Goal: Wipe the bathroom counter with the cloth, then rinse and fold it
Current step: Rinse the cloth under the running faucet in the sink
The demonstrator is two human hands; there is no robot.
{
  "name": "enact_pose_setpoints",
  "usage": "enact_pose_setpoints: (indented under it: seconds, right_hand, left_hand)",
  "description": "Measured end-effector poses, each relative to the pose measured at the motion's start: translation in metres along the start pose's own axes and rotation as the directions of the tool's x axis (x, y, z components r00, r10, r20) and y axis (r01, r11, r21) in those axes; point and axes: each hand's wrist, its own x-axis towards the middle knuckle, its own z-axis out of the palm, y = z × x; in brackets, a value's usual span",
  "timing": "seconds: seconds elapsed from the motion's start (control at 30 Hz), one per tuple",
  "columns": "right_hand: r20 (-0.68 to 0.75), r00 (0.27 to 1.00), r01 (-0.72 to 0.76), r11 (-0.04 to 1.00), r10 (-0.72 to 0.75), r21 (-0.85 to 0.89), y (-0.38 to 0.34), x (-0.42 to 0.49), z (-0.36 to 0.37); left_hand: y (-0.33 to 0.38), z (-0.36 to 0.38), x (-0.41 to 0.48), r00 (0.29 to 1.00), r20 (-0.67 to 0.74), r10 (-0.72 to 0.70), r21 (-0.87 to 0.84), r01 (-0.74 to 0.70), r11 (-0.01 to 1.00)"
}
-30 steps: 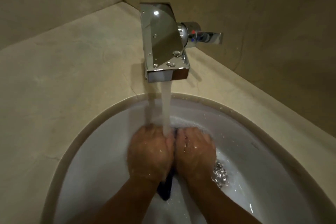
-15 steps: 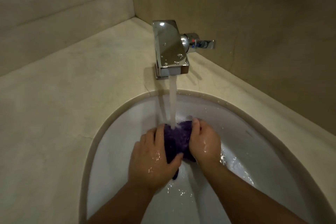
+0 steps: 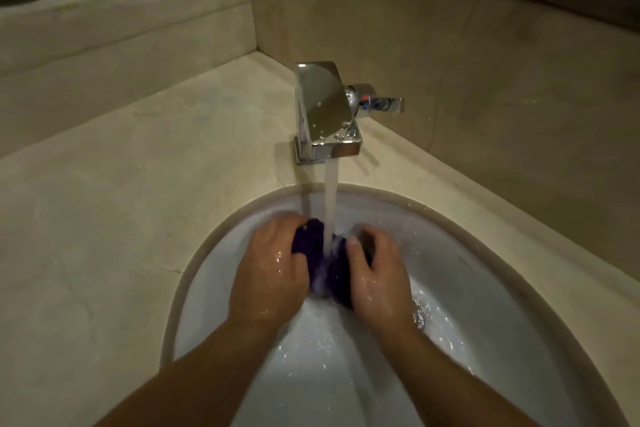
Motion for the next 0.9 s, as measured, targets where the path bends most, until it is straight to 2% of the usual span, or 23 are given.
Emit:
enact_pose_setpoints:
  seconds: [0.07,0.13,0.2,0.37,0.47,0.53,0.6,0.7,0.8,0.87,0.9]
  right_hand:
    - [-0.052,0.986,0.144,0.968,-0.158,-0.206,0.012,-0.019,0.006]
    - [-0.052,0.982,0.148,0.906,-0.183,-0.396,0.031,-0.026,0.013]
    - [-0.039,0.988,0.112,0.874,-0.148,-0.474,0.040,-0.025,0.018]
    - [-0.014,0.976,0.179,0.834,-0.219,-0.522,0.034,-0.006,0.029]
    - [0.038,0.980,0.177,0.768,-0.195,-0.616,0.039,0.007,0.034]
    - [0.040,0.983,0.165,0.776,-0.178,-0.608,0.039,0.017,0.035]
    - [0.021,0.981,0.168,0.795,-0.192,-0.582,0.035,0.024,0.031]
    - [0.082,0.978,0.201,0.763,-0.191,-0.614,0.029,0.024,0.030]
    - [0.053,0.995,0.099,0.778,-0.084,-0.620,0.023,0.024,0.031]
    - [0.099,0.993,0.111,0.751,-0.061,-0.651,0.022,0.025,0.030]
    - [0.111,0.989,0.144,0.746,-0.095,-0.650,0.024,0.026,0.029]
  left_hand:
    - [-0.009,0.013,-0.006,0.996,0.079,-0.029,0.042,0.025,0.999]
    - [-0.017,0.026,-0.011,0.992,0.127,-0.020,0.109,0.006,0.994]
    - [-0.018,0.036,-0.014,0.991,0.132,0.029,0.158,-0.050,0.986]
    - [-0.016,0.054,-0.009,0.993,0.012,0.120,0.220,-0.120,0.968]
    - [-0.015,0.067,-0.006,0.994,-0.020,0.110,0.442,-0.090,0.892]
    - [-0.012,0.074,-0.002,0.997,-0.054,0.054,0.517,-0.018,0.856]
    - [-0.008,0.078,0.003,0.994,-0.108,0.011,0.513,0.046,0.857]
    - [-0.002,0.079,0.009,0.992,-0.124,0.004,0.470,0.055,0.881]
    - [-0.002,0.079,0.012,0.992,-0.042,-0.123,0.433,0.129,0.892]
    - [-0.005,0.077,0.013,0.988,0.018,-0.151,0.465,0.125,0.877]
    - [-0.006,0.075,0.014,0.989,0.042,-0.139,0.464,0.104,0.880]
